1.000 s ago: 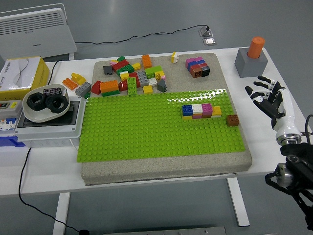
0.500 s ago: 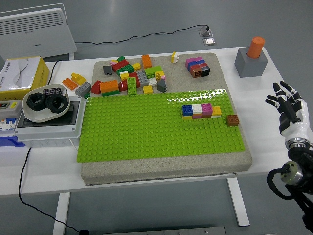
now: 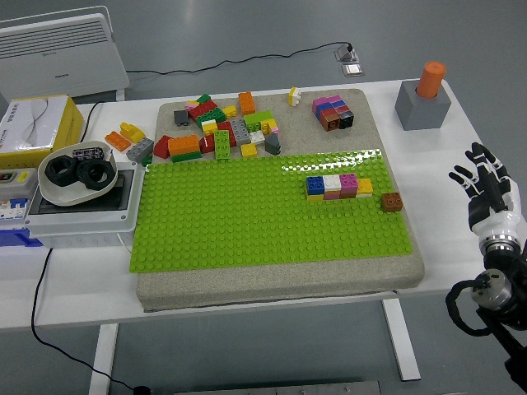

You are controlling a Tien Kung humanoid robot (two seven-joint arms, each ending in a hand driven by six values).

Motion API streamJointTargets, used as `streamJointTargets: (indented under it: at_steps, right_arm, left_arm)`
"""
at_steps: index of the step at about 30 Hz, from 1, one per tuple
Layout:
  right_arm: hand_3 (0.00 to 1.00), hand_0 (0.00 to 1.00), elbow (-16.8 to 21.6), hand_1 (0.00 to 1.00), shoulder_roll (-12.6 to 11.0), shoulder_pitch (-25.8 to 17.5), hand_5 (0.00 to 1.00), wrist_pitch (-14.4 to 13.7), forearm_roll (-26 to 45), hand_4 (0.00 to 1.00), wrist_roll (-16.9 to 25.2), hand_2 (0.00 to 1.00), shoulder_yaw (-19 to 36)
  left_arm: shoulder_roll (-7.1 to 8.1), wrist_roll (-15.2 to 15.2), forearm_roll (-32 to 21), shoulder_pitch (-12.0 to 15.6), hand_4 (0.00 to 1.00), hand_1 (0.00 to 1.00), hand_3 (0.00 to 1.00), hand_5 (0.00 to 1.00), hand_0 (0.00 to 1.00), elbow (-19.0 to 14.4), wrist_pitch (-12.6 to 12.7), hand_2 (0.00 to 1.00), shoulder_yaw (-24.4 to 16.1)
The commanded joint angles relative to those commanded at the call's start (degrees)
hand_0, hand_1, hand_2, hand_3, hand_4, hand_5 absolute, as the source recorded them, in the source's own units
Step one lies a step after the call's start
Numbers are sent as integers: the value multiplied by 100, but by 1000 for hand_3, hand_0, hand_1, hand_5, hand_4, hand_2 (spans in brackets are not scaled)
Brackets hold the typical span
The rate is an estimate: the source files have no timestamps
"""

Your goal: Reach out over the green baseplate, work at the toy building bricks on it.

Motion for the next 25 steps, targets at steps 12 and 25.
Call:
streamJointTargets:
  at_steps: [12,25]
  right_arm:
    - [618,464,-44,411,27,-49,309,-28,42,844,-27,586,113]
    - [619,466,-122,406,62,-5,324,-133,-38,818,-103,583,24]
  left_arm:
    - [27,-6,-83,1,265,382,501,2,733,0,21,347,-20]
    - [134,23,-95,-66,262,381,501,2,733,0,12,346,-52]
